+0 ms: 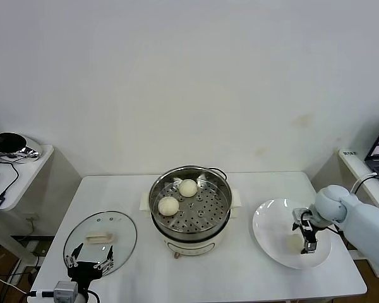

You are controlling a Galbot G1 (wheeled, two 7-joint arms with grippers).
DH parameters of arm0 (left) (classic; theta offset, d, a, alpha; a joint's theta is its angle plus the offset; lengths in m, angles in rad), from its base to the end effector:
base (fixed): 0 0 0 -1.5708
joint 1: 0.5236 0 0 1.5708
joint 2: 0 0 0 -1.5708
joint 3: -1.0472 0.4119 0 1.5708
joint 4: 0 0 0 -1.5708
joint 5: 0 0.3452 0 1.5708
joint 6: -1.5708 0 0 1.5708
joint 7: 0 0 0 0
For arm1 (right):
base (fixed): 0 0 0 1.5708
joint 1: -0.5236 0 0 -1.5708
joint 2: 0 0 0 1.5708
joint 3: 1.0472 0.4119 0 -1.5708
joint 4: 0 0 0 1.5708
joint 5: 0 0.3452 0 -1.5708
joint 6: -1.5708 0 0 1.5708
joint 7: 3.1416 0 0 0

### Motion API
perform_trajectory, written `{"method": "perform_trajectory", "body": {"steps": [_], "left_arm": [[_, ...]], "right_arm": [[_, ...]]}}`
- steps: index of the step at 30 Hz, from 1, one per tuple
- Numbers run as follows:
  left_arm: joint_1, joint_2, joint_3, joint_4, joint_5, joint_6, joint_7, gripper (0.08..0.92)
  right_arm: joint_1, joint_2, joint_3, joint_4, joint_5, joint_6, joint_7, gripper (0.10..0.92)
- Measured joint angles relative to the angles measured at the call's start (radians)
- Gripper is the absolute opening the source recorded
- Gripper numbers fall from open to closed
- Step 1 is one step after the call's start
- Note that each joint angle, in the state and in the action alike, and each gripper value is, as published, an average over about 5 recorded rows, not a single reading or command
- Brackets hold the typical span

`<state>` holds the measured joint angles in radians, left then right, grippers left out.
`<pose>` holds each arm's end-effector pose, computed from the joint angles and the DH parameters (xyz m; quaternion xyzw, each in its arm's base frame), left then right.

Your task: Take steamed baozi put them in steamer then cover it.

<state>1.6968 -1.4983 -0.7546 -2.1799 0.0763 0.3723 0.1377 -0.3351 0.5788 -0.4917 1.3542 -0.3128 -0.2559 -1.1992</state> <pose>0.0930 0.0802 -0.3332 0.0282 -0.9719 -0.1050 0.2089 0.4650 -0.2502 -0.2666 0.4852 -0.5138 0.5255 0.4739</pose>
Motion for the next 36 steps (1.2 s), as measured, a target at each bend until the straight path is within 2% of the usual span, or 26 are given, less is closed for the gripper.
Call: {"method": "perform_trajectory", "body": {"steps": [4, 12, 15, 22, 28, 36], "left_arm": [[-0.001, 0.0, 0.001, 0.001, 0.001, 0.001, 0.0, 0.823], [-0.002, -0.001, 0.003, 0.002, 0.004, 0.003, 0.0, 0.823], [-0.003, -0.002, 0.004, 0.003, 0.004, 0.003, 0.0, 0.823], [-0.016, -0.004, 0.008, 0.007, 0.006, 0.005, 0.0, 0.823], [-0.029, -0.005, 0.01, 0.01, 0.009, 0.005, -0.002, 0.823], [-0.032, -0.011, 0.003, 0.005, 0.013, 0.003, -0.006, 0.823]], "right_arm": [[-0.002, 0.0, -0.001, -0.002, 0.001, -0.001, -0.001, 0.77], [-0.002, -0.006, 0.0, -0.003, 0.009, -0.005, -0.004, 0.551], [0.004, -0.011, -0.001, 0.0, 0.016, -0.007, -0.007, 0.511], [0.08, -0.039, -0.04, 0.024, 0.059, -0.014, -0.024, 0.496], [0.257, -0.035, -0.134, 0.037, 0.133, -0.013, -0.055, 0.5], [0.554, 0.105, -0.275, -0.03, 0.284, 0.057, -0.117, 0.501]]}}
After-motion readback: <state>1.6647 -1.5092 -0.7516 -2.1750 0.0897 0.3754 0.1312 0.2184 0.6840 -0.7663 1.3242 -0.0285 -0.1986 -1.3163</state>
